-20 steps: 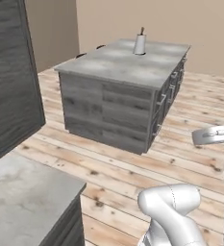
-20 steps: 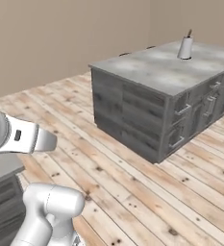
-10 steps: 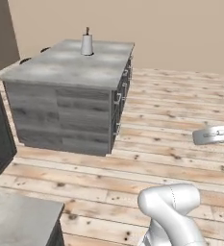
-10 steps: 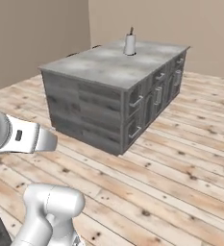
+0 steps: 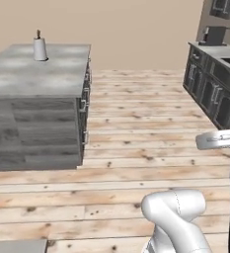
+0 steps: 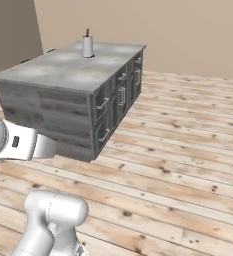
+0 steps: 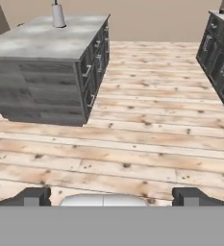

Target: Pick the shrimp from the counter and place it in the microwave. Then turn on the microwave.

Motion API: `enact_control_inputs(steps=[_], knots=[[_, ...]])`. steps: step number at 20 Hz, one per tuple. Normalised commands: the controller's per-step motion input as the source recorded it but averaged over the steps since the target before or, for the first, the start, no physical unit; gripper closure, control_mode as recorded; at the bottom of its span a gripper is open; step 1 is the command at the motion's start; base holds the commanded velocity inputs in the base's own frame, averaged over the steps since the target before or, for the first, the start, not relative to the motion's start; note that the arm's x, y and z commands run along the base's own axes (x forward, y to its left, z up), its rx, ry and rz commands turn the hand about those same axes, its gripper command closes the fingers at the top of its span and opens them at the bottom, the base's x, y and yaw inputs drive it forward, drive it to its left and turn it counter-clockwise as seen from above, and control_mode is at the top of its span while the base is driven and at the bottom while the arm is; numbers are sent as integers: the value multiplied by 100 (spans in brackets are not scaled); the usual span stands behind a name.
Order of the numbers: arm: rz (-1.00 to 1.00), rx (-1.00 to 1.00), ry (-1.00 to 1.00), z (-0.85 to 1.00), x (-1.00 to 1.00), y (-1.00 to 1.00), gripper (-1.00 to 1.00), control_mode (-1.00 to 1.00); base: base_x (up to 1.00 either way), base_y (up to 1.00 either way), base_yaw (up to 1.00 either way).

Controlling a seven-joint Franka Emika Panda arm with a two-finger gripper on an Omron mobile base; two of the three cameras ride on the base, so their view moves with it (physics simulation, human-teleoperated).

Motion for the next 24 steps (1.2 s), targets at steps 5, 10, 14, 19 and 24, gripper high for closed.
enact_control_inputs(steps=[5, 10, 14, 19, 24], knots=[[0, 0, 0, 0, 0, 0, -100, 100, 46, 1, -29], [0, 0, 0, 0, 0, 0, -100, 100, 50, 0, -26], [0, 0, 0, 0, 0, 0, -100, 100, 52, 2, -23], [0, 0, 0, 0, 0, 0, -100, 100, 54, 4, -19], [0, 0, 0, 0, 0, 0, -100, 100, 57, 4, -19]])
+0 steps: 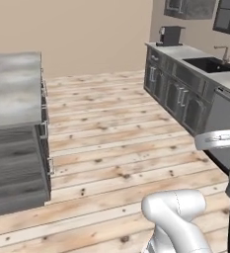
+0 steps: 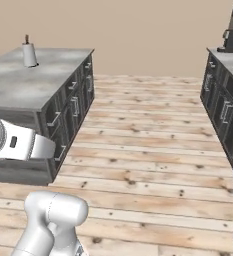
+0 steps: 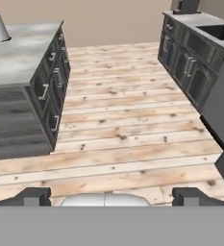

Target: Pick the shrimp from the counter and place it in the microwave. Then turn on the microwave.

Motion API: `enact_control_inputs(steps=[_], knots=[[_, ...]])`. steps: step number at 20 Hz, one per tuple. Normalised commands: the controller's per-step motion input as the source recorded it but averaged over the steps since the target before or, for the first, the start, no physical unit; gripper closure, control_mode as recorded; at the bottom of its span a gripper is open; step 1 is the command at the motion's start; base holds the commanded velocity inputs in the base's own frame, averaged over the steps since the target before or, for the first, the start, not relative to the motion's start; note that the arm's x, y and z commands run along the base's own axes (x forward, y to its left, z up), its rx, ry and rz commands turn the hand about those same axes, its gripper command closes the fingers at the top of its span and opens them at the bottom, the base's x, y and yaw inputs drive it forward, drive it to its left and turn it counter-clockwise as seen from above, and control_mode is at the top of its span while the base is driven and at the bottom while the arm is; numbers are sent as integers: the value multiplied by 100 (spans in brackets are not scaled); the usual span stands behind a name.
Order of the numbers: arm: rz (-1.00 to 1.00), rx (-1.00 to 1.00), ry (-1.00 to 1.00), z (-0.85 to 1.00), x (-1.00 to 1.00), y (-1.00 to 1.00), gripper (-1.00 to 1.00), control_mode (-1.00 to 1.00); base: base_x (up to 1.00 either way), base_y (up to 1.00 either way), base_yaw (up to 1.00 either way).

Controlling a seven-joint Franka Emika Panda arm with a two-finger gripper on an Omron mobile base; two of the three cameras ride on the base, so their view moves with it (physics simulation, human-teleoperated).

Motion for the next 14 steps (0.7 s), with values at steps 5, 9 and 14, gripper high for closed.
enact_control_inputs(steps=[5, 9, 14], knots=[[0, 0, 0, 0, 0, 0, -100, 100, 59, 1, -17], [0, 0, 0, 0, 0, 0, -100, 100, 60, 0, -15], [0, 0, 0, 0, 0, 0, -100, 100, 59, 0, -15]])
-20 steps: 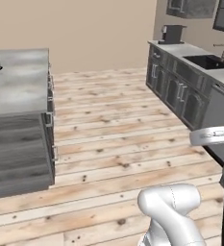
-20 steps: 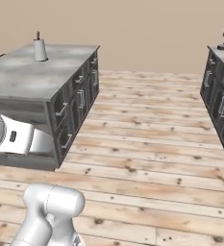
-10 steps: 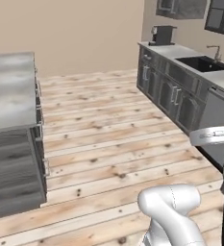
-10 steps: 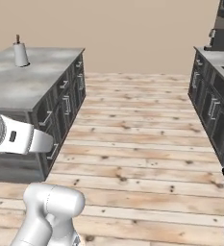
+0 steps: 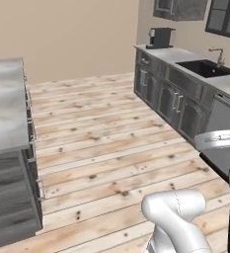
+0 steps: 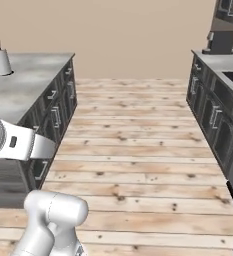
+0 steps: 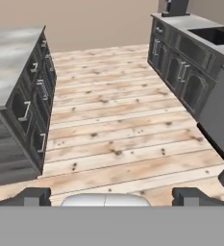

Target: Pick the shrimp from the counter and place it in the microwave. Then turn on the microwave.

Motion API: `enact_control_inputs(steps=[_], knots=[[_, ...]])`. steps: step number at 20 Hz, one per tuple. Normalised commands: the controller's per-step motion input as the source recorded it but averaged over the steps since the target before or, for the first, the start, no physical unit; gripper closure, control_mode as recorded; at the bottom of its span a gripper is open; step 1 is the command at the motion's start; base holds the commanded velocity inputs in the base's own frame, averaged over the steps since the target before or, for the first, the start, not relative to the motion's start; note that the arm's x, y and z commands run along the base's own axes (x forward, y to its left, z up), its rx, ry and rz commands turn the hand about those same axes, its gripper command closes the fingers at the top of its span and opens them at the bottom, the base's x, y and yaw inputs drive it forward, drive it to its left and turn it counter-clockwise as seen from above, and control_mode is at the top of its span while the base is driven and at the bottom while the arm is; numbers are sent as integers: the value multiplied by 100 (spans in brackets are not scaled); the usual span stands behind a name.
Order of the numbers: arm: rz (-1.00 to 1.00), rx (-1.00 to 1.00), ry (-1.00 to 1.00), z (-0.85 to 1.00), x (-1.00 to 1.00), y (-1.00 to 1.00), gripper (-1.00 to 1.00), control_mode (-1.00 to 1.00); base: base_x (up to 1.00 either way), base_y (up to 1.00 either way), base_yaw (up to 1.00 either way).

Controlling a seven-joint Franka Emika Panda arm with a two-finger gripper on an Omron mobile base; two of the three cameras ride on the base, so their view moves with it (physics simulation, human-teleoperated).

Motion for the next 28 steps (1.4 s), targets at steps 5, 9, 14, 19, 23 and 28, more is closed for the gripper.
enact_control_inputs(steps=[5, 9, 14, 19, 23, 28], knots=[[0, 0, 0, 0, 0, 0, -100, 100, 59, 1, -16], [0, 0, 0, 0, 0, 0, -100, 100, 59, 1, -17], [0, 0, 0, 0, 0, 0, -100, 100, 58, 0, -19], [0, 0, 0, 0, 0, 0, -100, 100, 47, 0, -33], [0, 0, 0, 0, 0, 0, -100, 100, 30, 0, -59], [0, 0, 0, 0, 0, 0, -100, 100, 20, 0, -74]])
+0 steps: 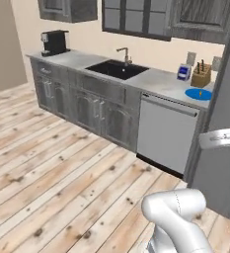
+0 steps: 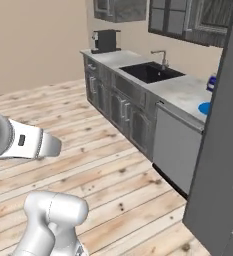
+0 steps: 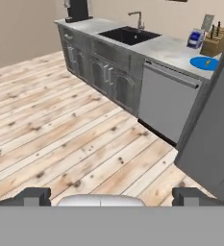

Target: Pick the shrimp from the counter and place it in the microwave. Then turn on the microwave.

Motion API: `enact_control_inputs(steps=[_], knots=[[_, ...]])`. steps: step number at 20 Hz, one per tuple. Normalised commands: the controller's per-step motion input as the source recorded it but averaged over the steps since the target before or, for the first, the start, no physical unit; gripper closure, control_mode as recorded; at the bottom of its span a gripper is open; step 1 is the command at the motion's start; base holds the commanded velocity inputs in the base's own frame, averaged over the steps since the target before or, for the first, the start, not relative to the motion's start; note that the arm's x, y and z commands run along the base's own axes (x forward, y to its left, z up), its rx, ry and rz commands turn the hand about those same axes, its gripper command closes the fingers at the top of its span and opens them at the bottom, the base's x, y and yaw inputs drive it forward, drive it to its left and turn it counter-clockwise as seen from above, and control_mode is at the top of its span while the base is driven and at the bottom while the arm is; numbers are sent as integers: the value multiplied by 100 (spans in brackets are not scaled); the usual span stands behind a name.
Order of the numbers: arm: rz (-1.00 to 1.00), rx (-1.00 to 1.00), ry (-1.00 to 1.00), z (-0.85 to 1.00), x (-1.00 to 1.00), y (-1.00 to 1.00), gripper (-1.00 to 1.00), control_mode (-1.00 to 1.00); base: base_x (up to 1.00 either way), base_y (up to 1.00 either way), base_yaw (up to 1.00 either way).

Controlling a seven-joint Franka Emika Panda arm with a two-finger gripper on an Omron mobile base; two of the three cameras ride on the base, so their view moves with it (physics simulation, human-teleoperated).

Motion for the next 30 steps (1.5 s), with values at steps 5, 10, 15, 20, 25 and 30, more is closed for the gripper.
enact_control_inputs(steps=[5, 10, 15, 20, 25, 30], knots=[[0, 0, 0, 0, 0, 0, -100, 100, 38, 13, -57], [0, 0, 0, 0, 0, 0, -100, 100, 52, 20, -40], [0, 0, 0, 0, 0, 0, -100, 100, 59, 27, -30], [0, 0, 0, 0, 0, 0, -100, 100, 62, 29, -26], [0, 0, 0, 0, 0, 0, -100, 100, 63, 28, -26], [0, 0, 0, 0, 0, 0, -100, 100, 61, 29, -32]])
